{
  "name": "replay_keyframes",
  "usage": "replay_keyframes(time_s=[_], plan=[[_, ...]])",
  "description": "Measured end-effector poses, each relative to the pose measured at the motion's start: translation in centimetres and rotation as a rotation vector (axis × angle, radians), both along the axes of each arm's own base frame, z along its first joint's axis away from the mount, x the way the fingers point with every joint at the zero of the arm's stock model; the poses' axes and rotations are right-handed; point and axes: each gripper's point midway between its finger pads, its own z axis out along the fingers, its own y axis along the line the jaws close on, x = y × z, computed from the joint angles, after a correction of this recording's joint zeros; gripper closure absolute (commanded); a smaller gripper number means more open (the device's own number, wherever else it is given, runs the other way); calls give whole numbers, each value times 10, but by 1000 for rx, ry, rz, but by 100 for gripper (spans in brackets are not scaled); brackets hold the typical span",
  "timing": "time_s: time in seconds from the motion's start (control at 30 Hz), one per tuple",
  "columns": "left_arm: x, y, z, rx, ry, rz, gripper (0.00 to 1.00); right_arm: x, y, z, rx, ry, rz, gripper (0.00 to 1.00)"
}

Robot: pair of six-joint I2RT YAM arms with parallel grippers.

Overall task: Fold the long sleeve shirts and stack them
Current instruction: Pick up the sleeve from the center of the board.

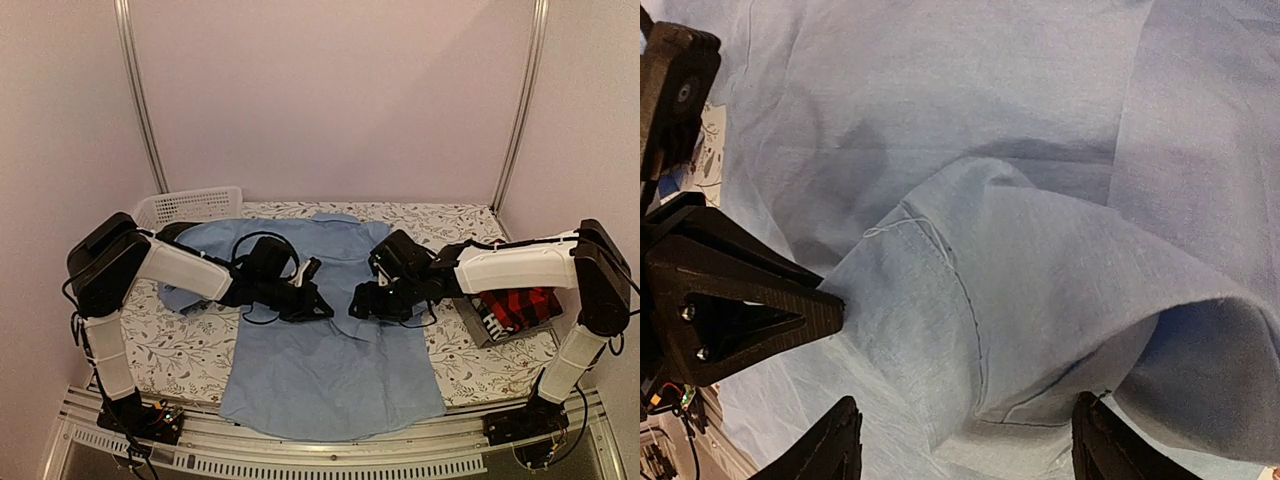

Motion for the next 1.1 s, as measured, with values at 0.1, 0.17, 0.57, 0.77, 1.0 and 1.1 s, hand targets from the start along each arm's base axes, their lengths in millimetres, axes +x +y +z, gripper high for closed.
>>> replay_keyframes(time_s=[0.1, 0.17, 0.57, 0.77, 1.0, 1.1], plan=[[-1, -2, 3, -7, 1, -10, 100, 1, -2, -4, -6, 11, -11, 31], [-1, -3, 5, -14, -2, -20, 100, 1, -2, -6, -7, 16, -16, 34], [-7, -5, 9, -27, 14, -44, 100, 8, -5, -17, -21, 42, -44, 85], [-8, -2, 10, -16, 22, -39, 100, 18, 8, 3, 24, 11, -36, 100], [0, 5, 22, -29, 21, -10, 100, 22, 18, 19, 81, 0, -24, 100], [4, 7, 27, -42, 25, 1, 93, 24, 22, 27, 117, -4, -24, 100]])
